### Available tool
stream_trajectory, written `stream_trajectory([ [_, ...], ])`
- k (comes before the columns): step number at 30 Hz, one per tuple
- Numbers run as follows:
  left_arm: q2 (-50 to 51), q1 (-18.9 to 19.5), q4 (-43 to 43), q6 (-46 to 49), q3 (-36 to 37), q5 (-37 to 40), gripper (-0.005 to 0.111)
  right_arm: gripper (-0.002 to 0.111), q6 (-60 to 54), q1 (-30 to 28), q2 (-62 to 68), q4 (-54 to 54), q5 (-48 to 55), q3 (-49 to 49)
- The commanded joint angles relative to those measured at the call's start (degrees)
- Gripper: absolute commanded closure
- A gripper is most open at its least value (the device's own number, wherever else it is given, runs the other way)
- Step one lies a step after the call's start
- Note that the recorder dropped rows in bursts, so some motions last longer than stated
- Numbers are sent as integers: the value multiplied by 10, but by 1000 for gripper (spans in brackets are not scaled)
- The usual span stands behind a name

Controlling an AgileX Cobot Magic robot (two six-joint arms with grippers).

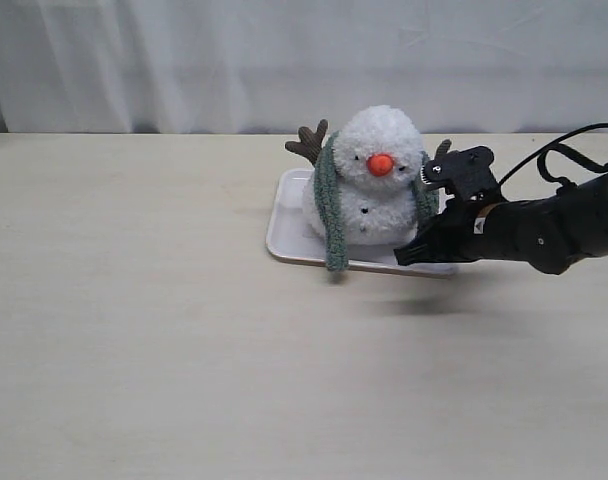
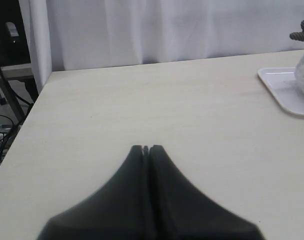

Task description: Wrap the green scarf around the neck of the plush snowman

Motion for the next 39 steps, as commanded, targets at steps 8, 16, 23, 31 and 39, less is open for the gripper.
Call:
stream_trajectory([
  [8, -1, 2, -2, -3, 1, -7, 107, 104, 87, 4, -70, -3, 96, 1],
  [16, -1, 2, -2, -3, 1, -7, 107, 104, 87, 18, -99, 42, 140, 1],
  [23, -1, 2, -2, -3, 1, -7, 107, 104, 85, 66, -106, 50, 155, 1],
  [31, -1, 2, -2, -3, 1, -8, 107, 104, 85, 71, -101, 108, 133, 1],
  [39, -1, 2, -2, -3, 1, -8, 107, 104, 86, 71, -79, 132, 118, 1],
])
